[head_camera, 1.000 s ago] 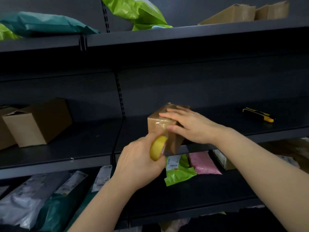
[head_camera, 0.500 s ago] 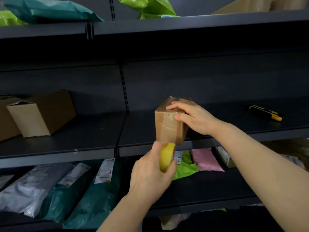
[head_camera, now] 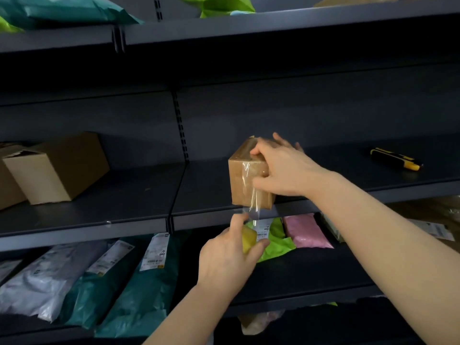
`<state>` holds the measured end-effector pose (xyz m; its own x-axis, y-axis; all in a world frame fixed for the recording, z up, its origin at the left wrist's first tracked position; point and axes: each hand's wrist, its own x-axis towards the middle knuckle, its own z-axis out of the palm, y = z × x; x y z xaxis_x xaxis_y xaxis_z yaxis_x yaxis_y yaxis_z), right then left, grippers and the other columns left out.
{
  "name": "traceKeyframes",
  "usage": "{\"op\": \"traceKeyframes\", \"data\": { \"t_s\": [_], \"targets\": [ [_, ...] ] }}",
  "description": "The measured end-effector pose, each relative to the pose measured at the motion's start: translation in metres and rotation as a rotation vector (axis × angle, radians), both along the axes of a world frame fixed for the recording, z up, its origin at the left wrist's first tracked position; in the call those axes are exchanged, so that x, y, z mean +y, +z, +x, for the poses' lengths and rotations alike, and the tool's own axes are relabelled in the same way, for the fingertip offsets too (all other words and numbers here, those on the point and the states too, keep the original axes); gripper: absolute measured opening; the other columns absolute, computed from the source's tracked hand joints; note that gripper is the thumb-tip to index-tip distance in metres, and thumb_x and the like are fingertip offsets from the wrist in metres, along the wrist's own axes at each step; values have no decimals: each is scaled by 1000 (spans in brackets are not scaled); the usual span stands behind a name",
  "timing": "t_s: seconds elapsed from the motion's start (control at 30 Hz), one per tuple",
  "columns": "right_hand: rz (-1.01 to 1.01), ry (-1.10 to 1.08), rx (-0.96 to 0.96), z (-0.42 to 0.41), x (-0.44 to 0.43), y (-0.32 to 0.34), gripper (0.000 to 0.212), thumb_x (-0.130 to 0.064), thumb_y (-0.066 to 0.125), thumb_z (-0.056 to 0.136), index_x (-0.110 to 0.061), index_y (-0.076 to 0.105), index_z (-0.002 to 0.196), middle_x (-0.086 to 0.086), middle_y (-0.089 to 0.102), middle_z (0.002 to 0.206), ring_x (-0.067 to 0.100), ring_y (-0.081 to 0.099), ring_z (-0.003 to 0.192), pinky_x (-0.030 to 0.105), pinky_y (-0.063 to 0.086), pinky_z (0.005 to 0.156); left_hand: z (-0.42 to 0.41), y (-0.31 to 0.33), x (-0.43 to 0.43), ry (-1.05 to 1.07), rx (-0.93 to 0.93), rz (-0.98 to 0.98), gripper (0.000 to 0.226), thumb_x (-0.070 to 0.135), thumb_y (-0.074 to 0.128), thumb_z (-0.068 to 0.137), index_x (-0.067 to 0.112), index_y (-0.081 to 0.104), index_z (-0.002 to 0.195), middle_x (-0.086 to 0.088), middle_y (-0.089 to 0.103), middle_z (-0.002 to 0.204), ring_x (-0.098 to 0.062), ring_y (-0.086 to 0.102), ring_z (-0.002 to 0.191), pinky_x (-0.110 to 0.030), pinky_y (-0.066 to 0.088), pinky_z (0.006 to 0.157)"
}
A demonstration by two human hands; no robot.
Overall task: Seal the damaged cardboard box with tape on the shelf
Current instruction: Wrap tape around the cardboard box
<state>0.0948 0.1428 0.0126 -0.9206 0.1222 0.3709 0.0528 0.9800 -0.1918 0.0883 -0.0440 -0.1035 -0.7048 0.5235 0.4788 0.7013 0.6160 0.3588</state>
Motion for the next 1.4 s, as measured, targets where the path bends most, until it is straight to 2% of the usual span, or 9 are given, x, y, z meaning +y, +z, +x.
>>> {"op": "traceKeyframes", "data": {
  "t_s": [0.07, 0.17, 0.4, 0.5, 0.63, 0.8, 1.0, 1.13, 1.4],
  "targets": [
    [-78, 14, 110, -2, -3, -9, 65, -50, 73, 72, -28, 46, 127, -3, 47, 136, 25, 34, 138, 38, 37, 104, 0, -2, 5, 12, 105, -28, 57, 74, 41, 85, 33, 38, 124, 9, 58, 70, -15, 60, 55, -27, 35, 43],
    [-205, 56, 201, -4, 8, -13, 65, -55, 78, 68, -36, 53, 125, -21, 46, 118, 13, 41, 124, 26, 35, 91, 6, -1, 12, 21, 161, -33, 60, 74, 37, 86, 28, 44, 124, 7, 61, 71, -18, 61, 54, -27, 32, 43],
    [-195, 54, 176, 5, 26, -11, 50, -57, 63, 83, -48, 50, 130, -17, 51, 135, 17, 35, 132, 33, 36, 95, 24, 18, 8, 21, -59, 36, 58, 72, 42, 87, 37, 26, 131, 12, 52, 73, -10, 56, 68, -24, 35, 56],
    [-490, 67, 245, 6, 23, 14, 37, -68, 53, 81, -55, 55, 116, -20, 59, 120, 15, 50, 120, 41, 45, 99, 32, 49, 3, 37, -6, 134, 57, 67, 57, 81, 38, 31, 122, 12, 60, 81, -17, 64, 77, -31, 43, 61],
    [-836, -36, 314, -4, 27, 42, 51, -70, 45, 84, -33, 64, 113, -9, 67, 113, 16, 60, 109, 41, 44, 102, 33, 103, -2, 13, 109, 280, 46, 59, 64, 77, 42, 40, 112, 14, 58, 73, -13, 59, 69, -34, 48, 61],
    [-903, -173, 139, -8, 32, 31, 54, -59, 43, 95, -21, 56, 131, 1, 56, 126, 24, 51, 121, 34, 40, 98, 24, 110, 1, 11, 10, 284, 37, 56, 65, 81, 45, 46, 110, 15, 60, 74, -9, 62, 70, -39, 54, 63],
    [-906, -134, 73, -13, 32, 36, 52, -57, 42, 97, -21, 57, 131, 3, 59, 124, 22, 53, 112, 32, 39, 93, 26, 106, 6, -8, 15, 298, 30, 53, 64, 83, 45, 45, 105, 14, 56, 67, -5, 57, 61, -29, 48, 54],
    [-888, -120, 32, -18, 37, 38, 51, -58, 41, 97, -24, 55, 133, 4, 57, 132, 25, 51, 123, 39, 38, 107, 29, 111, 5, -21, 60, 289, 26, 47, 64, 83, 45, 50, 105, 14, 56, 69, -5, 55, 60, -23, 41, 52],
    [-837, -145, 216, -22, 41, 30, 48, -61, 36, 97, -28, 53, 126, -2, 55, 127, 22, 51, 118, 36, 41, 95, 9, 138, 6, -46, -99, 412, 26, 45, 72, 79, 43, 58, 102, 19, 61, 82, 2, 58, 74, -32, 57, 67]
  ]
}}
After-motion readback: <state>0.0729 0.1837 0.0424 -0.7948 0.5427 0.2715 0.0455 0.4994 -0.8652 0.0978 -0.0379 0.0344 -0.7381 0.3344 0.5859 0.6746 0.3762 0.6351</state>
